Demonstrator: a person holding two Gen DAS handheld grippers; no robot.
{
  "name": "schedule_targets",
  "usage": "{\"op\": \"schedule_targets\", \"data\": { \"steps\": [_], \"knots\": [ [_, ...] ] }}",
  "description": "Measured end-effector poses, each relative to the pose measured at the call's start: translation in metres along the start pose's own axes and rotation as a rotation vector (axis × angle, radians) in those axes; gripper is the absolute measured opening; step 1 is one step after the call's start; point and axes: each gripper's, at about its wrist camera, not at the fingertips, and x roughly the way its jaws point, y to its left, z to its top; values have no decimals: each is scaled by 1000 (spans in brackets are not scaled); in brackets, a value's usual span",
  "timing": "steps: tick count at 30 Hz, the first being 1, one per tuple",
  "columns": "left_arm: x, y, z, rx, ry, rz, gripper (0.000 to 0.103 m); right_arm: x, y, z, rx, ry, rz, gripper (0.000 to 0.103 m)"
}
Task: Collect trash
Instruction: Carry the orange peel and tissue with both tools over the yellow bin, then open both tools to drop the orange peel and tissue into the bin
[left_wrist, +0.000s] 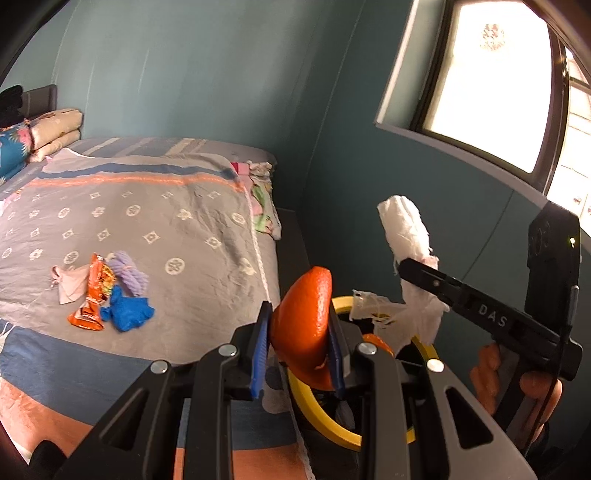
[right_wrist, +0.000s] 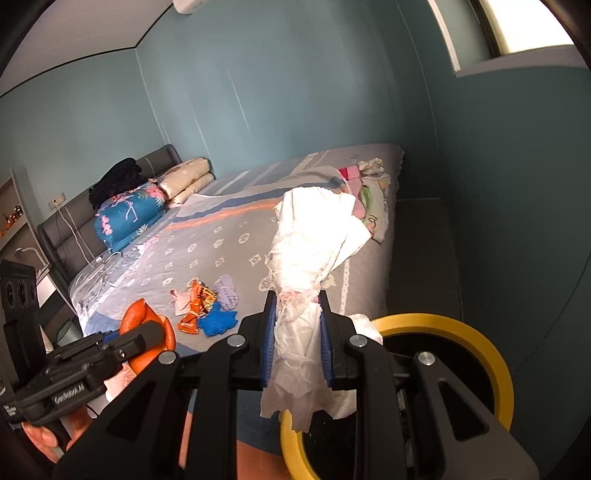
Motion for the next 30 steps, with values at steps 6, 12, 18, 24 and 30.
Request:
{"op": "schedule_targets", "data": {
  "steps": [6, 12, 18, 24, 30],
  "knots": [
    [24, -14, -3, 29, 42, -14, 25, 3, -22, -7, 33, 3, -27, 20],
    [47, -29, -9, 68, 82, -48, 25, 8, -47, -14, 73, 23, -66, 20],
    [68, -43, -14, 94, 132, -63, 25, 17, -69, -21, 113, 62, -84, 20],
    [88, -49, -21, 88, 189, -83, 26, 25, -88, -27, 155, 82, -105, 21],
    [100, -51, -28, 96, 224, -97, 31, 38, -104, -35, 197, 111, -91, 23]
  ]
}}
